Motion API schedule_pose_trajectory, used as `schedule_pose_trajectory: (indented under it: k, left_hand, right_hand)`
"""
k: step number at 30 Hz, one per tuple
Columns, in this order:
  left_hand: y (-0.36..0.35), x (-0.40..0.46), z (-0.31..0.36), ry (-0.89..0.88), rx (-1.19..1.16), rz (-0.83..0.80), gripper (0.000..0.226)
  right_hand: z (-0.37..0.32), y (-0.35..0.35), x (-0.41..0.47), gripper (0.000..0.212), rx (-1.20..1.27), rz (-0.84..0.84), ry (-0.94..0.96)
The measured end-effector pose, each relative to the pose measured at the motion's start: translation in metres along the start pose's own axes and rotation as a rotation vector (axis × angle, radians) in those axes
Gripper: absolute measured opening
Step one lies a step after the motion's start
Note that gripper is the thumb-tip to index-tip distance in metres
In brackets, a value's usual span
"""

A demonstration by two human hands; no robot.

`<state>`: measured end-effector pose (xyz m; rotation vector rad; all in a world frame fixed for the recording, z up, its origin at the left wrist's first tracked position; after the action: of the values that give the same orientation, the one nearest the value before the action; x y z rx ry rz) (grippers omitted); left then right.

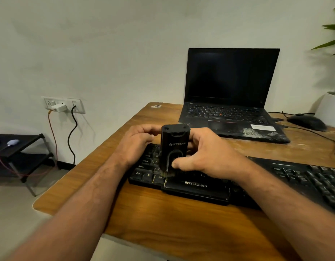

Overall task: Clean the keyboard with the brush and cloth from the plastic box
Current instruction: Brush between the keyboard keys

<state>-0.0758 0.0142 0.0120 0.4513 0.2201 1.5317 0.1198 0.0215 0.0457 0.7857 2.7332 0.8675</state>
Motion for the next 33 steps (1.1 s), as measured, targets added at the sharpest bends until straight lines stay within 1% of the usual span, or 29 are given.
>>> schedule_pose_trajectory:
  k: [2,3,5,6,8,9,10,13,14,15,18,19,20,23,24,25,28,29,32,33]
  left_hand:
    - [-0.006,-0.021,0.005,-0.047,0.0,-0.002,0.04]
    - [-0.012,-0.031,0.007,-0.071,0.011,-0.033,0.043]
    - [-0.021,-0.042,0.008,-0.067,0.024,-0.07,0.05]
    - [-0.022,-0.043,0.005,-0.056,0.025,-0.066,0.049]
    - [-0.023,-0.037,-0.003,-0.02,0.044,-0.05,0.035]
    - [-0.023,-0.035,-0.005,-0.001,0.05,-0.047,0.029]
    - [-0.023,-0.035,-0.006,0.016,0.057,-0.048,0.029]
    - [-0.025,-0.038,-0.003,0.021,0.105,-0.05,0.03]
    - [-0.026,-0.039,0.0,0.023,0.125,-0.053,0.029]
    - [-0.027,-0.039,0.001,0.036,0.131,-0.055,0.029]
    - [-0.026,-0.035,-0.002,0.086,0.156,-0.057,0.029]
    - [-0.025,-0.033,-0.004,0.097,0.159,-0.064,0.029]
    - [-0.024,-0.031,-0.006,0.104,0.153,-0.072,0.03]
    - [-0.024,-0.028,-0.009,0.107,0.163,-0.081,0.032]
    - [-0.024,-0.027,-0.01,0.105,0.167,-0.081,0.033]
    - [-0.023,-0.026,-0.011,0.109,0.152,-0.072,0.033]
    - [-0.018,-0.02,-0.013,0.173,0.119,-0.047,0.039]
    - [-0.016,-0.015,-0.011,0.199,0.125,-0.042,0.04]
    - [-0.012,0.002,0.009,0.253,0.216,-0.042,0.032]
    - [-0.013,0.008,0.016,0.261,0.254,-0.054,0.03]
  right_hand:
    - [0.0,-0.004,-0.006,0.046,0.018,0.032,0.028]
    - [-0.003,-0.007,-0.007,0.045,0.016,0.028,0.044]
    - [-0.007,-0.012,-0.004,0.045,-0.064,0.007,0.075]
    - [-0.009,-0.013,-0.002,0.045,-0.13,0.012,0.081]
    - [-0.01,-0.006,0.0,0.042,-0.222,0.071,0.046]
    - [-0.009,-0.001,-0.002,0.041,-0.221,0.089,0.028]
    - [-0.008,0.002,-0.005,0.041,-0.181,0.074,0.025]
    - [-0.006,-0.001,-0.014,0.043,-0.01,-0.058,0.044]
    - [-0.005,-0.005,-0.014,0.044,-0.003,-0.068,0.045]
    - [-0.003,-0.008,-0.012,0.044,-0.027,-0.043,0.048]
    - [0.001,-0.001,-0.005,0.044,-0.123,0.122,0.038]
    - [0.001,0.002,-0.006,0.043,-0.126,0.148,0.037]
    - [0.001,0.004,-0.007,0.042,-0.111,0.139,0.041]
    - [0.003,-0.004,-0.008,0.044,-0.011,-0.011,0.06]
    - [0.004,-0.007,-0.006,0.044,-0.012,-0.018,0.06]
    - [0.006,-0.006,-0.003,0.044,-0.023,0.013,0.057]
    - [0.011,0.008,0.001,0.044,-0.066,0.19,-0.002]
    - [0.014,0.012,0.001,0.043,-0.042,0.205,-0.011]
    - [0.02,0.014,0.0,0.042,0.078,0.125,-0.018]
    - [0.022,0.015,0.001,0.041,0.075,0.144,-0.021]
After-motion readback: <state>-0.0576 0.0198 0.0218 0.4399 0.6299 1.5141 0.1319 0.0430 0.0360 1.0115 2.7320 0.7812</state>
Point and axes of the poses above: each hand's wrist, its own x-axis towards the middle knuckle, its own y-axis out of the back of the hand, z = x × y, the point moved 3 cm from there along x, towards the middle knuckle, and after that the axes turned 13 degrees about -z, right-handed, at the moved point
